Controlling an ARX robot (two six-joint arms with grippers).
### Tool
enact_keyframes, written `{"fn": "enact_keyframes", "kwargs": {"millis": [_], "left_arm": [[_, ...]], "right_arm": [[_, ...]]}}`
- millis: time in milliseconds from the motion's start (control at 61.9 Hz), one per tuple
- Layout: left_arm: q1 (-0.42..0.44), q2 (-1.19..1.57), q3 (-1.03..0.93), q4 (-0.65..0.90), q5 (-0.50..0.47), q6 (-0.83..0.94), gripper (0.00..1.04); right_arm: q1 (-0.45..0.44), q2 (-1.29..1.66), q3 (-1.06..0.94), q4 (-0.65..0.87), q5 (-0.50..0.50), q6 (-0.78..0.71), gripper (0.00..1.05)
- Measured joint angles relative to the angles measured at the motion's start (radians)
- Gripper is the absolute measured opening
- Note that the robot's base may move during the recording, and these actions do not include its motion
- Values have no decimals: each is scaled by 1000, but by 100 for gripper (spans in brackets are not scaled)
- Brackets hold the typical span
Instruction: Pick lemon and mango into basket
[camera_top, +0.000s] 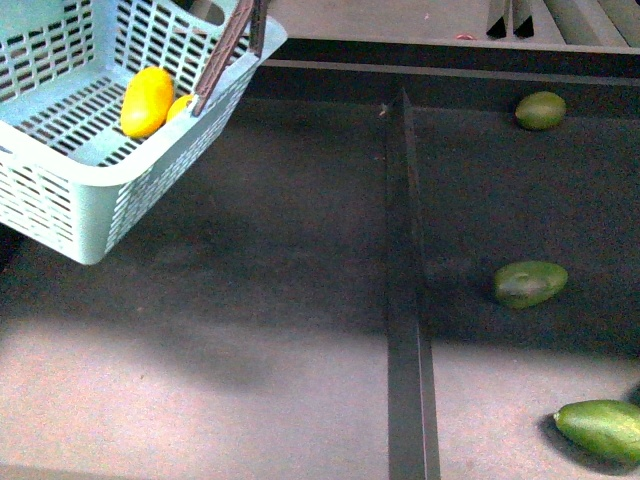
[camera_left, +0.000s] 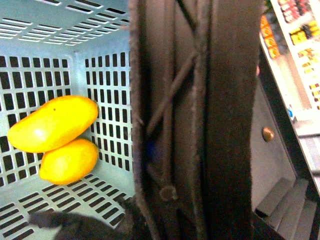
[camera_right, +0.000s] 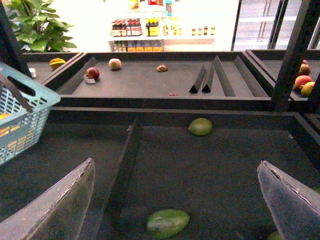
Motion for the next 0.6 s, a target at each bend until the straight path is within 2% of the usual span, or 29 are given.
{"fn": "enact_keyframes", "kwargs": {"millis": [145, 291, 372, 469, 598], "left_arm": [[37, 118, 98, -86, 56, -198, 14], [32, 135, 100, -132, 158, -359, 14], [26, 121, 63, -116, 179, -412, 14], [25, 84, -16, -100, 184, -412, 14], [28, 8, -161, -8, 129, -366, 14]], "right_arm": [[0, 0, 0, 0, 1, 0, 96], [0, 0, 0, 0, 1, 0, 96], [0, 0, 0, 0, 1, 0, 96], [0, 0, 0, 0, 1, 0, 96], [0, 0, 0, 0, 1, 0, 96]]}}
